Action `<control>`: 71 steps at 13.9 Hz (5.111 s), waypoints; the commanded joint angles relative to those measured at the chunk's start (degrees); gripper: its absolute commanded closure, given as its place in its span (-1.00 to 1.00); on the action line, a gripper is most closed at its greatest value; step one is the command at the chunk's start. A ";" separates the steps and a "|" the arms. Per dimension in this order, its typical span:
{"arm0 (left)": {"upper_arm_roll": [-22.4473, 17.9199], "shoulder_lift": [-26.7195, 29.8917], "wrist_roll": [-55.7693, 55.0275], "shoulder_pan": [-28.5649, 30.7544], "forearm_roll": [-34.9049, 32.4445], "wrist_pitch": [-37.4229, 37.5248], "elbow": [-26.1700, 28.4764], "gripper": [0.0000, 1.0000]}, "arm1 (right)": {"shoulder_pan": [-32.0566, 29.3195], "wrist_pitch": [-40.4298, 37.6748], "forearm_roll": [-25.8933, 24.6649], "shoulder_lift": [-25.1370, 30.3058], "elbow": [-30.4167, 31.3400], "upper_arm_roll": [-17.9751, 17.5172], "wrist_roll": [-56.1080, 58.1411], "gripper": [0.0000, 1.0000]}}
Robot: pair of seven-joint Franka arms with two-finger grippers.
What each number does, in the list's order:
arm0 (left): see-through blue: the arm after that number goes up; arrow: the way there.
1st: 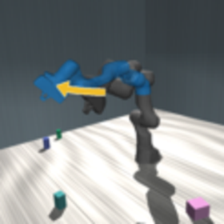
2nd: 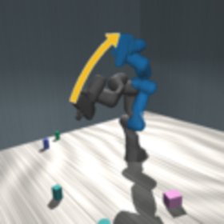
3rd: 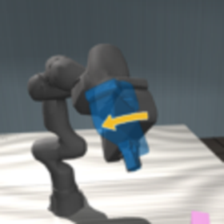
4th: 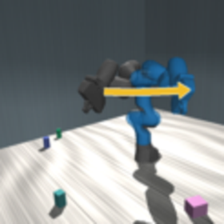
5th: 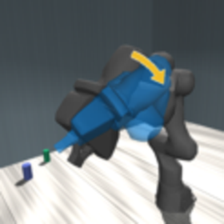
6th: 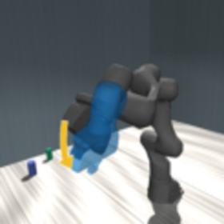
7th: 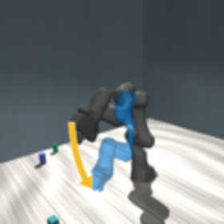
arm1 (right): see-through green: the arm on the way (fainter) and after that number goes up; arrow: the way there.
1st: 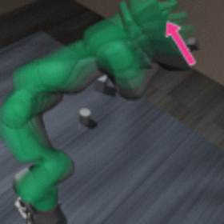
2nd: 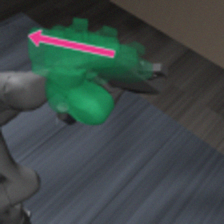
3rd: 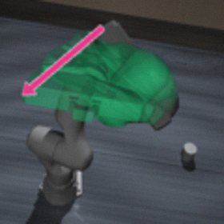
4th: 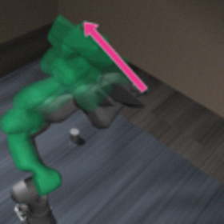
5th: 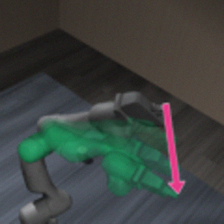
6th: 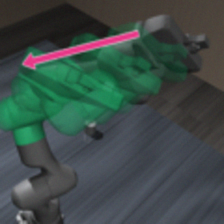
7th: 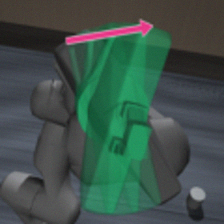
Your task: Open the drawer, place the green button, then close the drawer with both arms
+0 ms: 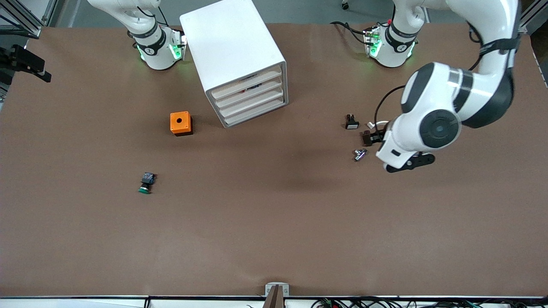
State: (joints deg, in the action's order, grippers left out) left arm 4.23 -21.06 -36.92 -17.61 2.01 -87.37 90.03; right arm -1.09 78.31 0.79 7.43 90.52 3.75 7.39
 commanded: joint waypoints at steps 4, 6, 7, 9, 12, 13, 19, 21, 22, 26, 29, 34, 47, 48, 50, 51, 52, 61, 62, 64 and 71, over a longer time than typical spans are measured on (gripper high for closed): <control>-0.19 -5.47 -18.76 -5.77 6.23 0.79 -1.44 -1.00 | -0.14 -0.27 0.44 0.56 -0.17 -0.50 0.26 -1.00; -0.19 -6.97 -25.62 -6.91 8.97 0.79 -1.53 -1.00 | -0.14 -0.27 0.44 0.65 -0.17 -0.41 0.26 -1.00; -0.19 -7.84 -28.87 -7.87 10.11 0.71 -1.53 -1.00 | -0.22 -0.09 0.44 0.65 -0.17 -0.32 0.26 -1.00; -0.19 -9.95 -35.64 -9.28 11.96 0.79 -2.57 -1.00 | -0.57 0.00 1.32 0.74 -0.17 0.03 0.26 -1.00; -0.10 -13.64 -45.48 -10.69 18.19 0.53 -4.68 -1.00 | -2.33 -0.18 5.01 0.83 -0.17 1.70 0.43 -1.00; -0.01 -15.57 -48.47 -11.22 20.47 0.53 -6.34 -1.00 | -2.34 -0.18 4.75 0.83 -0.17 1.53 0.52 -1.00; -0.01 -26.56 -59.84 -12.18 36.38 0.62 -10.93 -1.00 | 0.90 0.69 -1.56 0.92 -0.43 0.65 0.61 -1.00; -0.01 -28.59 -63.51 -12.36 40.25 0.88 -10.93 -1.00 | 1.71 0.87 -2.46 0.92 -0.43 0.65 0.52 -1.00; -0.01 -29.20 -65.10 -12.62 42.18 0.88 -11.02 -1.00 | 1.62 0.79 -2.19 0.92 -0.43 0.82 0.52 -1.00; -0.01 -30.88 -69.24 -13.42 48.43 1.49 -10.85 -1.00 | 1.36 0.44 -2.10 0.92 -0.43 1.17 0.52 -1.00; -0.01 -33.51 -70.91 -13.68 52.92 2.29 -10.76 -1.00 | 0.83 0.17 -1.67 0.92 -0.43 1.96 0.43 -1.00; 0.77 -35.36 -72.59 -15.88 54.59 4.13 -10.58 -0.16 | 0.21 -0.27 0.01 0.92 -0.43 2.14 0.43 -1.00; 1.22 -37.03 -76.63 -18.60 56.79 7.65 -9.09 0.00 | 0.04 1.05 -0.35 -1.19 -1.84 1.97 0.52 -1.00; 1.22 -36.94 -77.33 -19.04 56.79 7.74 -9.09 0.02 | 0.04 0.96 -0.61 -2.76 -1.75 1.97 0.52 -1.00; 1.22 -37.03 -77.86 -19.39 56.79 7.91 -9.17 0.18 | -0.14 0.79 -0.26 -7.32 -2.01 1.97 0.52 -1.00; 1.22 -37.03 -77.86 -19.83 56.71 7.91 -9.17 0.33 | 0.04 1.22 -0.61 -7.61 -2.19 1.97 0.78 -1.00; 1.13 -37.03 -77.86 -19.92 56.70 7.91 -9.17 0.47 | 0.13 1.49 -0.96 -7.61 -2.19 1.97 1.48 -1.00; 0.34 -37.47 -77.95 -19.05 56.44 7.91 -9.35 0.81 | -3.64 10.68 -2.89 -22.07 -3.06 2.05 3.24 -1.00; 0.34 -37.47 -77.95 -18.26 56.44 7.91 -9.35 0.79 | -4.70 13.50 -2.63 -23.33 -3.15 2.05 3.59 -1.00; 0.34 -37.56 -78.04 -17.47 56.53 7.83 -9.44 0.74 | -4.45 16.51 -2.02 -23.95 -2.37 1.97 2.38 -1.00; 0.25 -37.47 -77.86 -11.67 56.88 6.08 -11.02 0.72 | -1.37 37.05 2.90 -24.31 12.90 1.62 -13.26 -1.00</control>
State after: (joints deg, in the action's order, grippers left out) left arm 4.77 -58.03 -115.67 -30.67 57.76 -80.71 80.33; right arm -3.33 109.79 3.15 -18.15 97.68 5.49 -2.26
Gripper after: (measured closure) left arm 0.855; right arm 0.000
